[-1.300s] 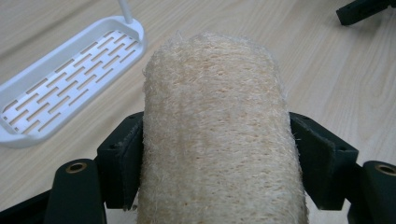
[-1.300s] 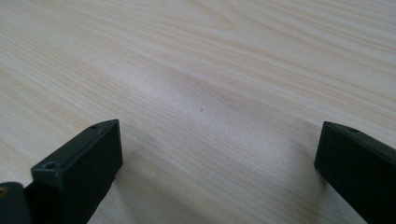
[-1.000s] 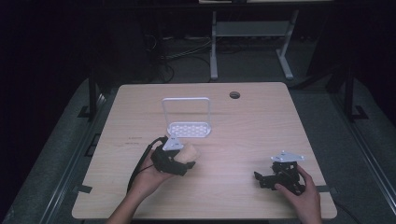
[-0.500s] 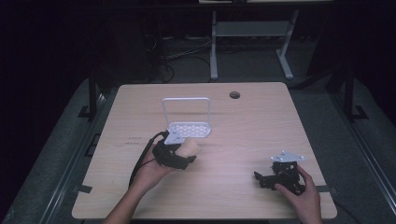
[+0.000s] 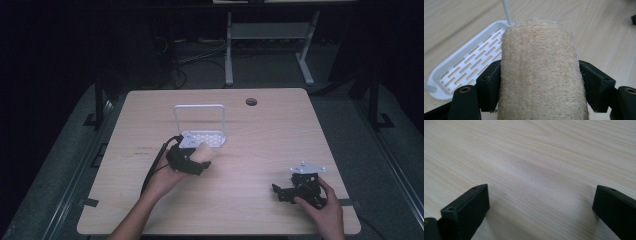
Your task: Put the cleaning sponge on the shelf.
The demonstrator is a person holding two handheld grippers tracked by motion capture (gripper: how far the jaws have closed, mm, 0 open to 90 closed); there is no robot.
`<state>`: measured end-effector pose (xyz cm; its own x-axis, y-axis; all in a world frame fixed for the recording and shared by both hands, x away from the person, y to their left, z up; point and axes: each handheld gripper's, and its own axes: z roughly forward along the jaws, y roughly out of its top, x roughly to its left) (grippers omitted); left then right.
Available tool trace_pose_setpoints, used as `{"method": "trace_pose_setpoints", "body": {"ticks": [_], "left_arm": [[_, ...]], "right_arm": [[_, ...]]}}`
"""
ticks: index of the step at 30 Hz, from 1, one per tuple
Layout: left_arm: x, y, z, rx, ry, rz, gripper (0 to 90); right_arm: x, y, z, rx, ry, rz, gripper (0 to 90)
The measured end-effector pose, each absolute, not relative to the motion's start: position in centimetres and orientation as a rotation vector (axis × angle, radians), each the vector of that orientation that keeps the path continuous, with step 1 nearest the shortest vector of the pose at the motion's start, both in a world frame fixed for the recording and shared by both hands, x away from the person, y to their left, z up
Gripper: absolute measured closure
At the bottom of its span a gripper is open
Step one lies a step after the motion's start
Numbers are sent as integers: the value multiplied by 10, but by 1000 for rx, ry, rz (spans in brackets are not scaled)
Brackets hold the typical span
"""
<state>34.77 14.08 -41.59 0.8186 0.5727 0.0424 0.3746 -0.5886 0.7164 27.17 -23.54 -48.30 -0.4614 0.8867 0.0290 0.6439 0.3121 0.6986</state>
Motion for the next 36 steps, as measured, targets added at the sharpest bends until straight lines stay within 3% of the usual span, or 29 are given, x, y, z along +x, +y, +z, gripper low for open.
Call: {"method": "trace_pose_setpoints", "body": {"ticks": [36], "left_arm": [[405,124,-425,2276,758,397,263]], "right_arm": [[272,-235,-483,1367,2224,929,7]]}}
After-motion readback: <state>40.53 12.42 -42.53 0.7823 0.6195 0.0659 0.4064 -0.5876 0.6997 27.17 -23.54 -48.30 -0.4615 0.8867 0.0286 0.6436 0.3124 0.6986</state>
